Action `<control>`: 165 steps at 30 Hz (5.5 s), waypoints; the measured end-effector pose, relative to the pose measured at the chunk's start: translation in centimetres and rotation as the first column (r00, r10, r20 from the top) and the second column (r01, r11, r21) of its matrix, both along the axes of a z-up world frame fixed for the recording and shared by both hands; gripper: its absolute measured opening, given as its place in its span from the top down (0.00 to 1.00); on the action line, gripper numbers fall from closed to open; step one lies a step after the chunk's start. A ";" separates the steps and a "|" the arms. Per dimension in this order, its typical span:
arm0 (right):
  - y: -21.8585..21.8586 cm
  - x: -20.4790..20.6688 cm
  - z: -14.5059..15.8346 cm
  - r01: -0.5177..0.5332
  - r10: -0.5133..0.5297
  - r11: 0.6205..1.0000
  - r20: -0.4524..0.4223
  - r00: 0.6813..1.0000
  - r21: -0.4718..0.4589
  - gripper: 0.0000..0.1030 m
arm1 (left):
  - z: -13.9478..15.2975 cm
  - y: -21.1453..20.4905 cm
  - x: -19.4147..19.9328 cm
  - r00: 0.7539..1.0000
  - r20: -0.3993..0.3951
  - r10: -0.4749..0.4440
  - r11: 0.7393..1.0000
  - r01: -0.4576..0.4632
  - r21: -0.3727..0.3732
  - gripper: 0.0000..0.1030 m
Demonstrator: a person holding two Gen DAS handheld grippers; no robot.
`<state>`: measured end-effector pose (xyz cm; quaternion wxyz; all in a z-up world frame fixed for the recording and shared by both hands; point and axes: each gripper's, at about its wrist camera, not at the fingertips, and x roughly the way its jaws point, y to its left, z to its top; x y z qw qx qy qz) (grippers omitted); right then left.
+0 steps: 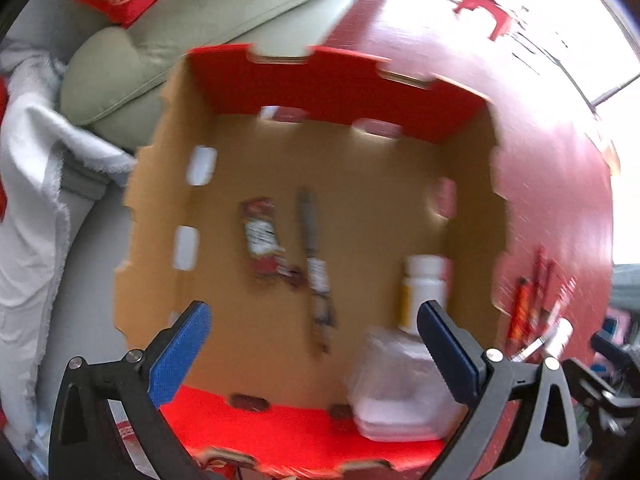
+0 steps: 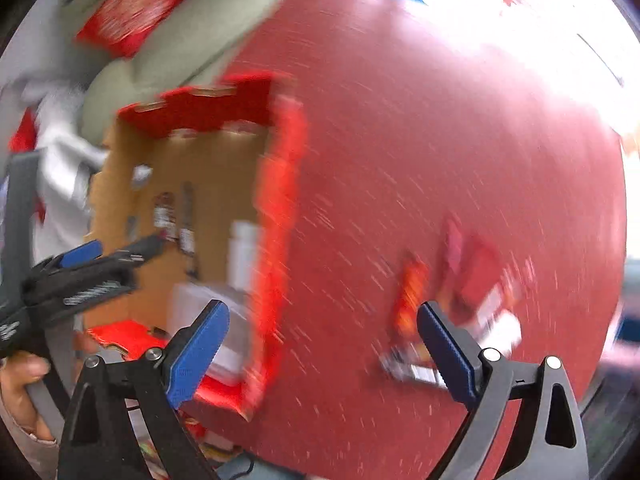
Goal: Organize rigid objects
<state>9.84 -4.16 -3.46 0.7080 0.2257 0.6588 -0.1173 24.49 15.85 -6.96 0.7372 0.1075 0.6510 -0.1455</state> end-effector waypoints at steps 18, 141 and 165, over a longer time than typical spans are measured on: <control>-3.4 -12.7 -7.0 -0.153 0.145 0.987 -0.120 0.982 -0.055 0.07 | 0.9 -12.6 -12.3 0.952 -0.026 -0.306 0.952 0.305 -0.023 0.00; 12.2 5.3 6.1 -0.460 0.457 0.887 0.184 0.870 -0.029 0.89 | 6.9 6.5 -4.8 0.983 0.125 0.133 0.986 -0.118 -0.120 0.80; 14.4 8.9 4.9 -0.484 0.488 0.873 0.110 0.866 -0.066 0.89 | 5.2 6.8 -0.9 0.986 0.108 0.124 0.986 -0.110 -0.126 0.80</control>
